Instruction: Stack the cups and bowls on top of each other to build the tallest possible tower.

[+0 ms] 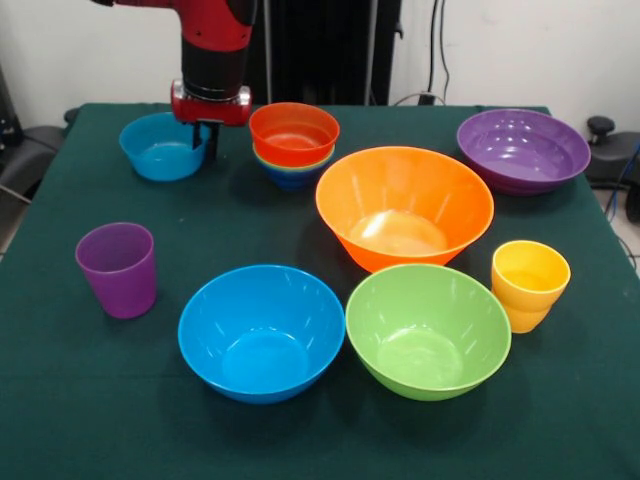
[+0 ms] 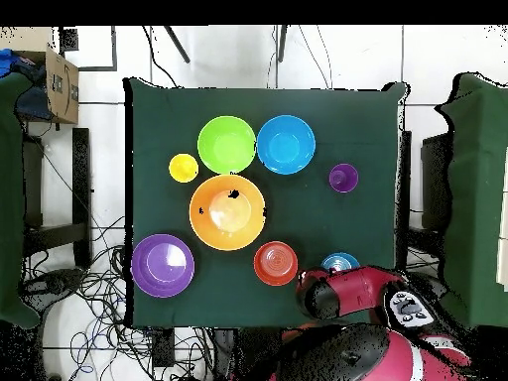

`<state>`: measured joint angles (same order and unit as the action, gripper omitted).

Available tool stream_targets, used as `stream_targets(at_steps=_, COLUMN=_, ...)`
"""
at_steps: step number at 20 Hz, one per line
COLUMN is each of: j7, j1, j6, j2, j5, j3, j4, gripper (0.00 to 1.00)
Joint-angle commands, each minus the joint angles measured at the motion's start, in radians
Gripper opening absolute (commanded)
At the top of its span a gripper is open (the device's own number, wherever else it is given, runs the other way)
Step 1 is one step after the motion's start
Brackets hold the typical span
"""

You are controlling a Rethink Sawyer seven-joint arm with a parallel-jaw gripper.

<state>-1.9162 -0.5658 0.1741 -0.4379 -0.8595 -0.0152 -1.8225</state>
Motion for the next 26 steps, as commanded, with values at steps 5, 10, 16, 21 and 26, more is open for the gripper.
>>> stream_targets(at_steps=5, j7=-0.030, j1=0.042, j6=-0.026, j2=0.017, j5=-0.029, j3=0.038, j4=0.092, gripper=0.00)
stream_targets(at_steps=10, j7=-0.005, j1=0.038, j6=-0.005, j2=-0.016, j5=-0.018, j3=0.055, j4=0.091, gripper=0.00)
stream_targets(at_steps=16, j7=0.103, j1=-0.009, j6=0.134, j2=-0.164, j5=0.046, j3=0.138, j4=0.025, gripper=0.00)
stream_targets(at_steps=21, j7=0.103, j1=0.004, j6=0.190, j2=-0.216, j5=0.080, j3=0.159, j4=0.010, gripper=0.00)
stream_targets(at_steps=26, j7=0.106, j1=0.017, j6=0.245, j2=-0.257, j5=0.109, j3=0.176, j4=0.002, gripper=0.00)
